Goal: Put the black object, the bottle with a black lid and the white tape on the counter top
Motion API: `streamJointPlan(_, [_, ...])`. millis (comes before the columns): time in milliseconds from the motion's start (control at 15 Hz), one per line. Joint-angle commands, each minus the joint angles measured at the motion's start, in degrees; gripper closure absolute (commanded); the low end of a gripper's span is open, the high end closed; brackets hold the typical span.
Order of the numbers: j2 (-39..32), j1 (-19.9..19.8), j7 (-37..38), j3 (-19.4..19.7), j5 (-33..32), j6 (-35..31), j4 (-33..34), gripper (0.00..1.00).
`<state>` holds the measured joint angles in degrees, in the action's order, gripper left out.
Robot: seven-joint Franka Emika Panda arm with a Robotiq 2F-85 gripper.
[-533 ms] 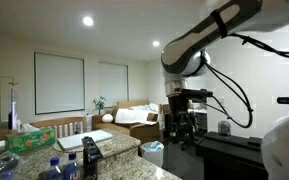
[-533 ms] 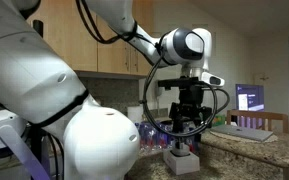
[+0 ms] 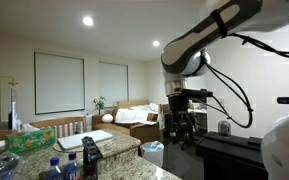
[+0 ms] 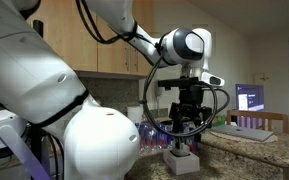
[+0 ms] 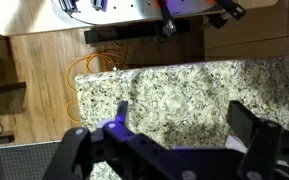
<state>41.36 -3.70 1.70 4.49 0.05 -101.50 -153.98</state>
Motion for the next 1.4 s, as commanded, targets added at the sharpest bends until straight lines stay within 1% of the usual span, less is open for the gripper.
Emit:
streamJointPlan(0, [0.0,-0.4,-0.3,-0.4,0.2,0.1,0.1,0.00])
streamJointPlan(200, [0.0,-0.4,-0.3,-0.4,0.2,0.1,0.1,0.00])
streamJointPlan(267, [-0.4,-0.3,1.4,-1.4,0.5,-0.2,1.0,0.00])
streamJointPlan(400, [-2.2,1.9,3.1,-4.5,1.6,-0.7,4.6,0.00])
streamJointPlan(533, [-5.0,5.1,3.5,-8.9,1.6,-2.9,9.6,0.00])
streamJointPlan(600, [-6.4,5.9,4.7,-10.9,1.3,-4.1,11.9,0.00])
streamJointPlan(733, [-11.2,7.3,7.5,-15.2,-0.4,-5.1,18.0,0.00])
streamJointPlan(867, [-16.7,7.1,14.1,-20.2,-3.2,-5.6,24.4,0.00])
streamJointPlan(1000, [-23.6,7.1,19.5,-23.6,-5.5,-3.0,32.1,0.00])
streamJointPlan(1067, [-27.1,5.6,22.2,-26.0,-5.8,-2.1,35.7,0.00])
streamJointPlan(1200, [-34.0,4.5,28.5,-28.5,-5.5,-0.1,42.2,0.00])
streamJointPlan(1333, [-41.2,4.9,34.3,-29.1,-3.9,0.1,47.6,0.00])
